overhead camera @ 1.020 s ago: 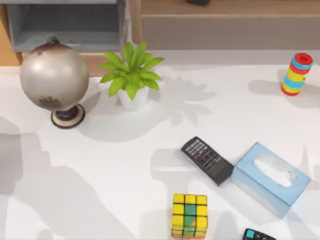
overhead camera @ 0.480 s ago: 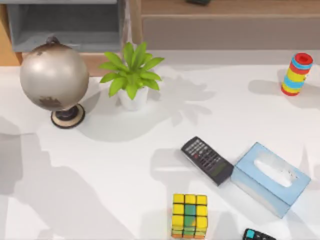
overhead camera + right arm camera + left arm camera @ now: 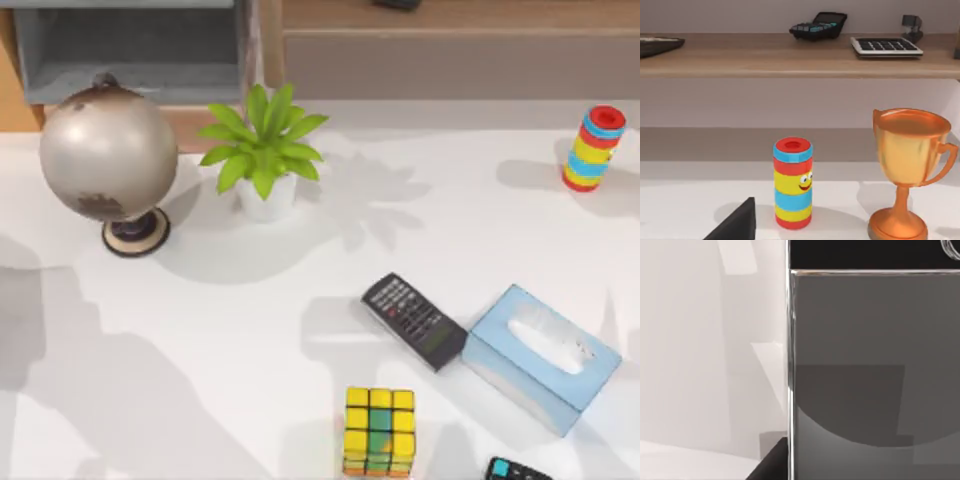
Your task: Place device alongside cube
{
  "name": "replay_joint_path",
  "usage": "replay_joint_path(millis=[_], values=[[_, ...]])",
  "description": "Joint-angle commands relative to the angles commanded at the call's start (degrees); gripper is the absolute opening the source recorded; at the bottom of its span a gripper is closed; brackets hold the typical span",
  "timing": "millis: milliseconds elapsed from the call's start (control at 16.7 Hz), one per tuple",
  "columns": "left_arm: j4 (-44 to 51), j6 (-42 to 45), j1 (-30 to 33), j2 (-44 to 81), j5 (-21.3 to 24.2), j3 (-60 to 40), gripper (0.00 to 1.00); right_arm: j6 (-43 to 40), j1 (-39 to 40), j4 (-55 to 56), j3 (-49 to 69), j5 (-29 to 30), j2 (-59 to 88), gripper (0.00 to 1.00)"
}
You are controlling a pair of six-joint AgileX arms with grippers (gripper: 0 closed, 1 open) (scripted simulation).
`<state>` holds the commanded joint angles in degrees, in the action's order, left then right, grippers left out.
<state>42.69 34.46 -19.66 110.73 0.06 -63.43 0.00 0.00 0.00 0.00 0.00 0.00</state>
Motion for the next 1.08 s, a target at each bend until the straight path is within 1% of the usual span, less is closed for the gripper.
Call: replay_joint_path(millis=[360, 720, 1080], values=[[0.78, -0.2, 0.09, -0.94, 0.38, -0.35, 0.0, 0.0, 0.0, 0.0, 0.0, 0.0, 0.0, 1.0], [4.91, -0.2, 0.17, -3.08, 0.36, -2.37, 0.0, 0.0, 0.0, 0.0, 0.0, 0.0, 0.0, 1.0], [5.21, -0.54, 0.67, -4.17, -0.09, -3.35, 0.0, 0.0, 0.0, 0.0, 0.0, 0.0, 0.0, 1.0]])
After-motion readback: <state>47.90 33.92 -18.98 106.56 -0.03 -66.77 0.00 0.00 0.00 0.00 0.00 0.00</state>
